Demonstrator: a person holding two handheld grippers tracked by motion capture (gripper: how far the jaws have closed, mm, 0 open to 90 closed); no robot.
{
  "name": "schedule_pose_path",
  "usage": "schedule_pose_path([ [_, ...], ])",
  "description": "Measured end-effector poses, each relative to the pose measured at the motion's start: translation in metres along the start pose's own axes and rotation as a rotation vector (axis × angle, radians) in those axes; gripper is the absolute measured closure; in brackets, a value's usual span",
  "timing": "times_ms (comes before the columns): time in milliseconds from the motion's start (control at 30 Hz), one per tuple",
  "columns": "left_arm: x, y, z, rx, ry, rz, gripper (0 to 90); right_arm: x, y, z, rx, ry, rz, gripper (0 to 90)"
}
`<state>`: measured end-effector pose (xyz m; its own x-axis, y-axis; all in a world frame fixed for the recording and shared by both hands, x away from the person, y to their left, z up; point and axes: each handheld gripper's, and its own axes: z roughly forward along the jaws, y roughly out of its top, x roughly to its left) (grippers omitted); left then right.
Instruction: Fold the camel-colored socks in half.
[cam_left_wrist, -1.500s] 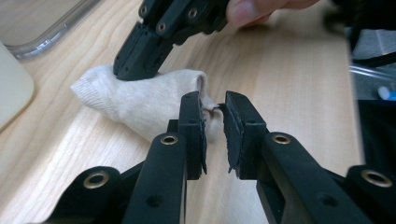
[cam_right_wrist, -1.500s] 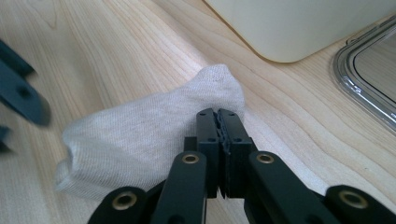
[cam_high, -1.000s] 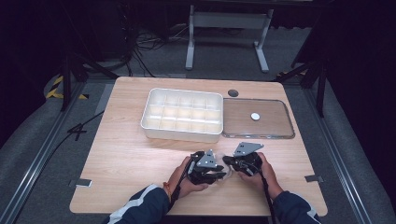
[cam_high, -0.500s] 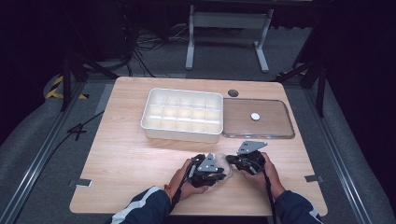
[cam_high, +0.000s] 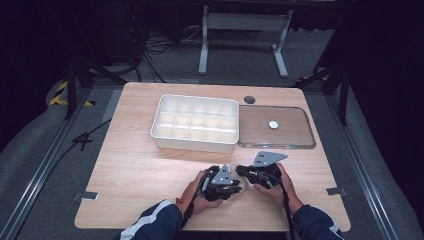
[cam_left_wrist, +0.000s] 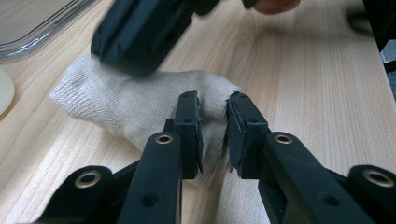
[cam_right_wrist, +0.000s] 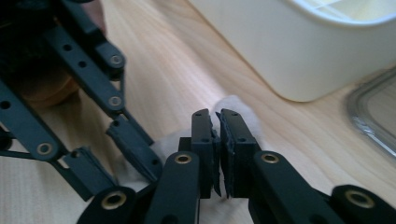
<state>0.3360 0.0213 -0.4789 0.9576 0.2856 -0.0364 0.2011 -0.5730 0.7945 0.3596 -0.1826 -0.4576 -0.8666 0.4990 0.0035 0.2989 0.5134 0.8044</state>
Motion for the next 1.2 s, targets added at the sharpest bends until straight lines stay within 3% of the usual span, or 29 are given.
schedule_pose_path([
  [233,0.001,-0.001,0.0,0.002,-0.004,-0.004,75.6,-0.002,-0.004,0.008,0.042,-0.024,-0.004,86.7],
  [500,0.003,0.0,0.0,0.002,-0.017,0.003,75.8,-0.006,-0.006,0.013,0.06,-0.088,0.001,89.1],
  [600,0.004,0.0,-0.001,0.008,-0.025,-0.001,75.8,-0.008,-0.005,0.011,0.075,-0.115,-0.008,89.2],
  [667,0.004,0.0,0.0,-0.003,-0.027,-0.008,75.8,-0.013,-0.005,0.008,0.08,-0.182,-0.005,89.6],
  [700,0.004,0.0,0.0,-0.004,-0.03,-0.007,75.9,-0.016,-0.006,0.005,0.067,-0.189,0.009,89.6],
  [733,0.004,0.0,0.0,-0.004,-0.03,-0.007,75.8,-0.016,-0.006,0.005,0.067,-0.189,0.009,89.6],
  [767,0.004,0.0,0.0,-0.002,-0.027,-0.002,75.8,-0.021,-0.005,-0.003,0.026,-0.18,0.044,89.5],
  [833,0.004,0.0,0.0,-0.002,-0.028,-0.002,75.8,-0.019,-0.001,-0.008,-0.023,-0.14,0.038,89.4],
  [967,0.005,0.0,0.0,0.002,-0.029,0.0,75.9,-0.003,0.012,-0.009,-0.077,-0.098,-0.034,89.5],
  [1067,0.004,0.0,0.0,0.007,-0.025,-0.008,75.9,0.004,0.011,0.002,-0.031,-0.068,-0.07,89.7],
  [1100,0.004,0.0,0.0,0.007,-0.025,-0.008,75.9,0.004,0.011,0.002,-0.031,-0.068,-0.07,89.7],
  [1200,0.004,0.0,0.0,0.006,-0.02,-0.001,75.9,0.001,0.003,0.013,0.038,-0.062,-0.05,89.9],
])
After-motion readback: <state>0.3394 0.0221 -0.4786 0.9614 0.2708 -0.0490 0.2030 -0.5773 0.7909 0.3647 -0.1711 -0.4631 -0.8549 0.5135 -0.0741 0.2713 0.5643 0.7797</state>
